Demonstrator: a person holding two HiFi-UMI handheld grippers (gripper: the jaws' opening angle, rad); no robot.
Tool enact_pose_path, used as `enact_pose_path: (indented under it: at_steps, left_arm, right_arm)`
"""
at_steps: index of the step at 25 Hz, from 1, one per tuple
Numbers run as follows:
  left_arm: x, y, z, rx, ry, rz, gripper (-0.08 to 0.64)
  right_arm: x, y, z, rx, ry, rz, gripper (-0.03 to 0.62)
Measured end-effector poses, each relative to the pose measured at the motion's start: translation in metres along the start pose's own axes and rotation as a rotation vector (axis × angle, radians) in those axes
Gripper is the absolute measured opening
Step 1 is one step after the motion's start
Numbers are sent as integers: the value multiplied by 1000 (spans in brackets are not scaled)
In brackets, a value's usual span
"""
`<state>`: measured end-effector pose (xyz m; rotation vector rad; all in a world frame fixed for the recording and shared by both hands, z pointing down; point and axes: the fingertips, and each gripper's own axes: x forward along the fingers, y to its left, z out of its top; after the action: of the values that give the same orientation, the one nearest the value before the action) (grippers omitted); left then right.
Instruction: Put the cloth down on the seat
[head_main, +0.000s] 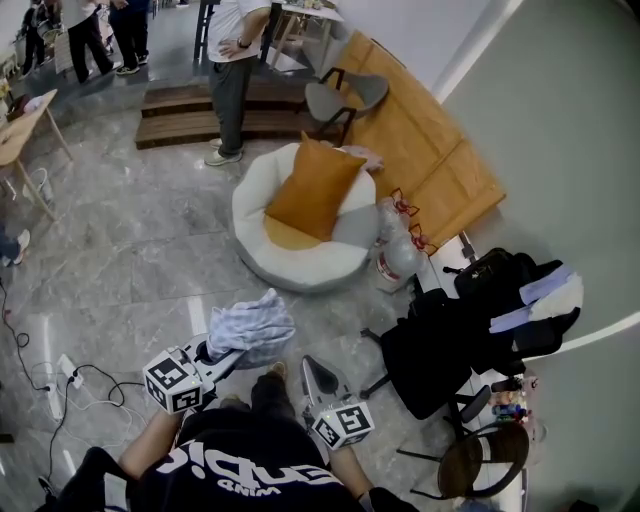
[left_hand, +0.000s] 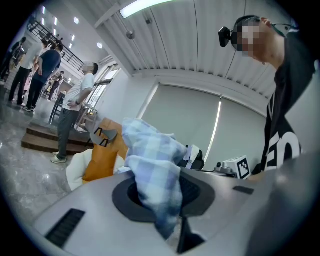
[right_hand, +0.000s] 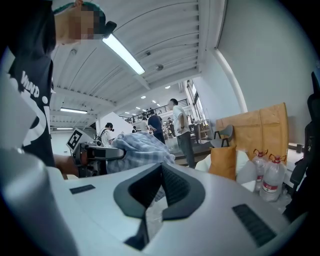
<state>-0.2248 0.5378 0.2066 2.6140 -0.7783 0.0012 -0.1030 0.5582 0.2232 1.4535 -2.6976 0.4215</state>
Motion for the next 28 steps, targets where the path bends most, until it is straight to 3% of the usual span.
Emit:
enact_pose_path:
  at_steps: [15, 28]
  left_arm:
    - [50, 28, 14, -29, 7, 13, 80]
    - [139, 61, 44, -23, -18, 16, 80]
  right_arm:
    - [20, -49, 16, 11, -2, 5, 20]
    - [57, -140, 42, 2, -15, 28, 20]
